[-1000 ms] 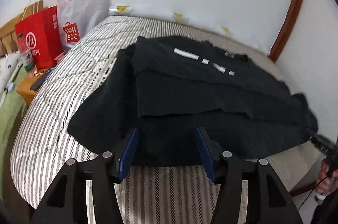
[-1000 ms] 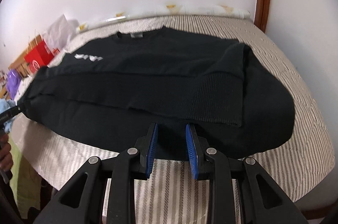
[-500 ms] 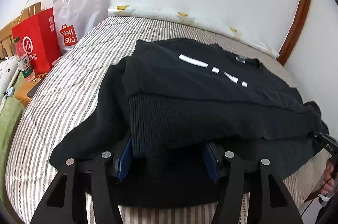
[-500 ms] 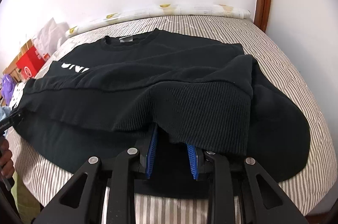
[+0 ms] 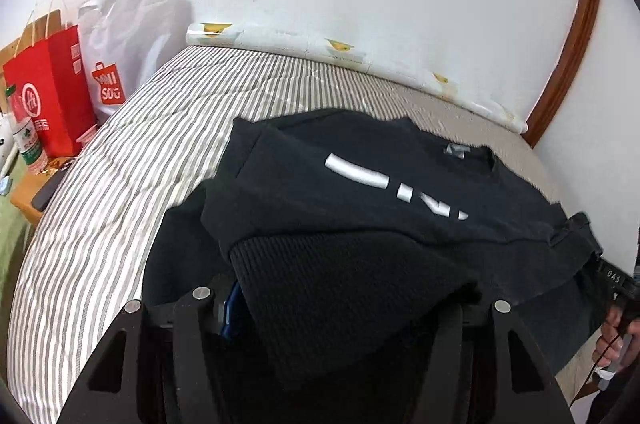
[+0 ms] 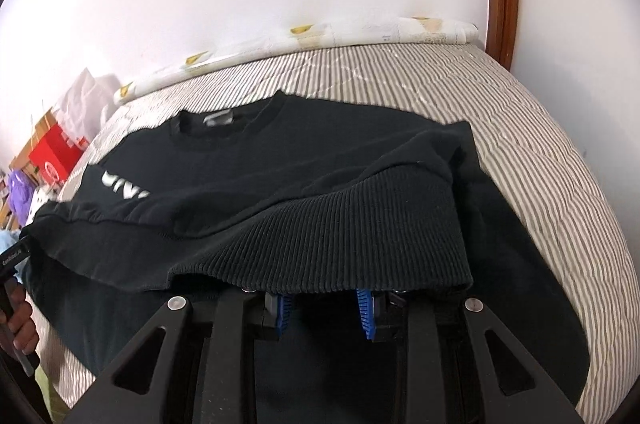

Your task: Fold small clothes

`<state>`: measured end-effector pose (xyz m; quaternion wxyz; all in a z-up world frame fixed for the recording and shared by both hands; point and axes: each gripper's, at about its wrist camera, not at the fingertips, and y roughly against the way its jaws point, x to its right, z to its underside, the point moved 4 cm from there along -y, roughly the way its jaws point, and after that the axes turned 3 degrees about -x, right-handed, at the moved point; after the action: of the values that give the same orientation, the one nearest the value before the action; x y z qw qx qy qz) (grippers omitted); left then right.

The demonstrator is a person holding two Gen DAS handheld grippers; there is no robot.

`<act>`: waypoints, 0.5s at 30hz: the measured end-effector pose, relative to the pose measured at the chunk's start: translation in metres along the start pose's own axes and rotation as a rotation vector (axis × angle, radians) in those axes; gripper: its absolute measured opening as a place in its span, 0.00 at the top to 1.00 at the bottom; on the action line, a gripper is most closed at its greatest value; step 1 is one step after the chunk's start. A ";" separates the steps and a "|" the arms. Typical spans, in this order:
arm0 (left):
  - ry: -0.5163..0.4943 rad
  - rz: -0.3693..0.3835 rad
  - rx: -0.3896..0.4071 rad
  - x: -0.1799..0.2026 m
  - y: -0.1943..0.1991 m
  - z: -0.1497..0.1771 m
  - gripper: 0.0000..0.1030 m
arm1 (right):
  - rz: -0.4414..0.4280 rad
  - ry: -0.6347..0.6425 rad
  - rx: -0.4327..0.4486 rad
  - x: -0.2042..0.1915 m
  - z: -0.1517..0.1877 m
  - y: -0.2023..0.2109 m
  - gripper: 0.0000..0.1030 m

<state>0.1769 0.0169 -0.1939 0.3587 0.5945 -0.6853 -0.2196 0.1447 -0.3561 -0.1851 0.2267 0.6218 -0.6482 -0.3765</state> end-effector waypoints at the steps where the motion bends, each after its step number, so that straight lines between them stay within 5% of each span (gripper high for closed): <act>1: 0.004 0.005 0.000 0.000 -0.002 -0.005 0.45 | -0.003 -0.005 0.003 0.002 -0.007 -0.003 0.74; 11: 0.007 -0.001 0.003 0.001 -0.035 -0.062 0.45 | -0.006 -0.014 0.030 0.006 -0.068 -0.032 0.73; 15: 0.000 -0.046 -0.003 -0.003 -0.046 -0.078 0.45 | 0.034 0.017 0.055 0.008 -0.085 -0.036 0.64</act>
<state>0.2662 0.0207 -0.1774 0.3546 0.6096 -0.6711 -0.2287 0.2317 -0.3790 -0.1619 0.2213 0.6200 -0.6667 -0.3494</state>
